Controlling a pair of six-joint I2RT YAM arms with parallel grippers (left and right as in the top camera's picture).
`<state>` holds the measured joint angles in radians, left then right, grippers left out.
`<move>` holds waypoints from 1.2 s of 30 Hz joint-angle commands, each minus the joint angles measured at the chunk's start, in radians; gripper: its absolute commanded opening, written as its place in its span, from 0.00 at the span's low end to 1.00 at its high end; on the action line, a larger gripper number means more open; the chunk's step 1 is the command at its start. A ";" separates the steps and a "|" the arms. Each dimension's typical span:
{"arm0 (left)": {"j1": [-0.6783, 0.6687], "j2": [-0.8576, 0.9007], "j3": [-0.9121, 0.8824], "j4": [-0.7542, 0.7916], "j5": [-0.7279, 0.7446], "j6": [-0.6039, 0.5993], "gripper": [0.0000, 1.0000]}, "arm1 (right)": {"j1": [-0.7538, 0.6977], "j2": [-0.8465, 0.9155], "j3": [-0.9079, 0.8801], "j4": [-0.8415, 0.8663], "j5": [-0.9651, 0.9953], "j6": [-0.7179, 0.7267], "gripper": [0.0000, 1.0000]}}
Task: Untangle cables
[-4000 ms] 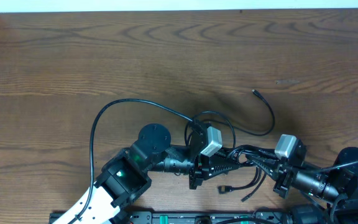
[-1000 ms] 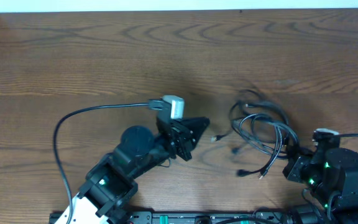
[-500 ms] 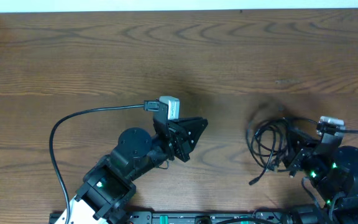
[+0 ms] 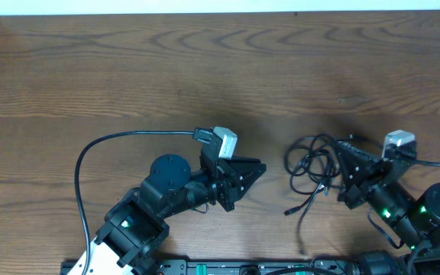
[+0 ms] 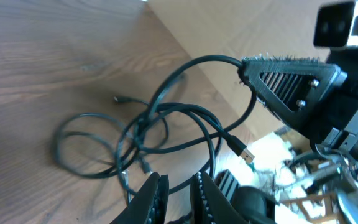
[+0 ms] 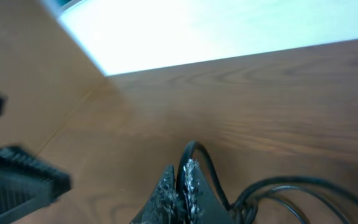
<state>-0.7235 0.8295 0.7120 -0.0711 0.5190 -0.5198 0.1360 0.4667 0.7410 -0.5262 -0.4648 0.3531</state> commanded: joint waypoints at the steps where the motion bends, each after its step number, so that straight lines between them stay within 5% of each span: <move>1: 0.002 -0.001 0.012 0.008 0.073 0.087 0.17 | -0.004 -0.004 0.006 0.014 -0.156 -0.091 0.01; 10: 0.002 0.018 0.012 -0.054 0.172 0.258 0.23 | -0.004 -0.004 0.006 0.123 -0.334 -0.171 0.01; 16: 0.002 0.088 0.012 -0.108 0.147 0.261 0.23 | -0.004 -0.004 0.005 0.143 -0.376 -0.185 0.01; 36: -0.023 0.133 0.012 0.042 0.338 0.485 0.35 | -0.004 -0.004 0.004 0.138 -0.496 -0.257 0.01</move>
<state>-0.7319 0.9596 0.7128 -0.0326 0.7998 -0.1249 0.1360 0.4667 0.7410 -0.3923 -0.9436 0.1173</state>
